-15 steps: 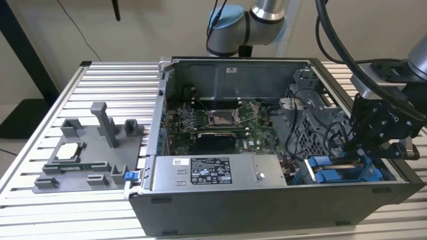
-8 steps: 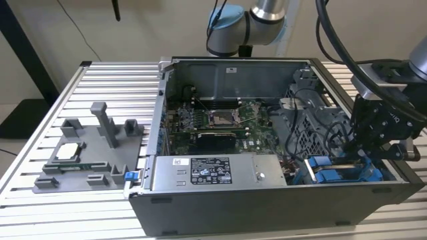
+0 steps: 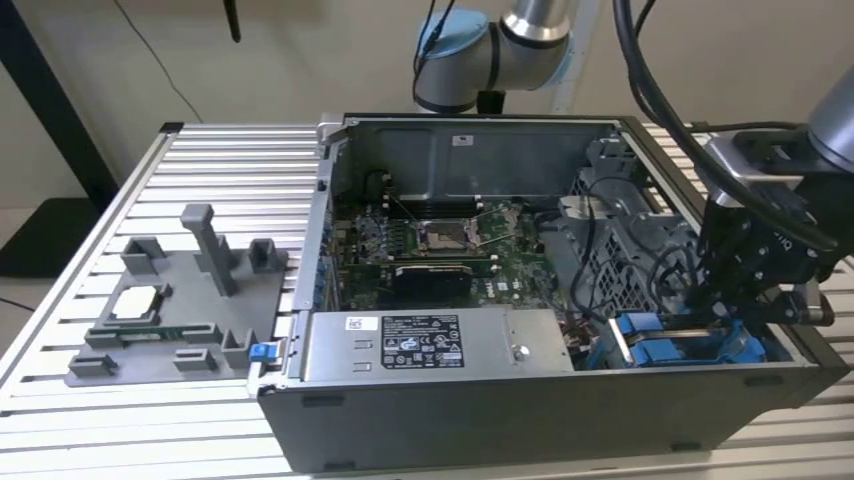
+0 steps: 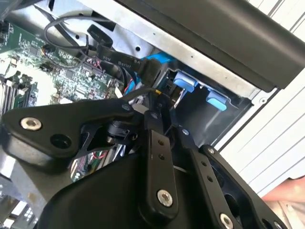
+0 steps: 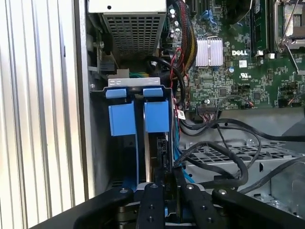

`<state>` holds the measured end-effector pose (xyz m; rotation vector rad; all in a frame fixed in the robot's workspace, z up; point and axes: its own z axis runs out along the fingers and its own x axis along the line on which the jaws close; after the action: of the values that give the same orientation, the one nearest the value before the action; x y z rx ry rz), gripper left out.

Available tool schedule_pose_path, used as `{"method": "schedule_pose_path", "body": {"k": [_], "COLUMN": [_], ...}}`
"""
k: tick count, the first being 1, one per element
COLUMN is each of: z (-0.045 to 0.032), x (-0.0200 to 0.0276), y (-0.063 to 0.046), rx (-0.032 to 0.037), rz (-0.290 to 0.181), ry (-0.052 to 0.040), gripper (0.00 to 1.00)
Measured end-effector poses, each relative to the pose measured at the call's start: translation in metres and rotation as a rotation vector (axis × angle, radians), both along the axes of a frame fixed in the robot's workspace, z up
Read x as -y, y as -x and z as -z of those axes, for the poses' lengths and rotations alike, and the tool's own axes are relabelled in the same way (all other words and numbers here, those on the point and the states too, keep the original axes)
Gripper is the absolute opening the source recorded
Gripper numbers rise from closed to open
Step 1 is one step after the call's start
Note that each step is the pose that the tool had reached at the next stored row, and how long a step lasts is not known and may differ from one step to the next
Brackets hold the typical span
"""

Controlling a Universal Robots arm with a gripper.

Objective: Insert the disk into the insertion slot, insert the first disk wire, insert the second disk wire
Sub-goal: 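Insert the first disk wire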

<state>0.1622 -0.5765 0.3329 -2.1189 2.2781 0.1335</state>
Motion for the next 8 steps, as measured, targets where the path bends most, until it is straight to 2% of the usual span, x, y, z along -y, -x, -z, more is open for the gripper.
{"method": "schedule_pose_path", "body": {"k": [2,5,7,8], "z": [0.0026,0.0048,0.0031,0.0012], "x": [-0.0002,-0.0004,-0.0003,-0.0003], "y": [0.0007,0.0018,0.0019,0.0019], "rx": [0.0028,0.0031,0.0033,0.0033], "rz": [0.000,0.000,0.000,0.000], "ry": [0.0018,-0.0005,-0.0015,-0.0015], "gripper": [0.00,0.00,0.00,1.00]}}
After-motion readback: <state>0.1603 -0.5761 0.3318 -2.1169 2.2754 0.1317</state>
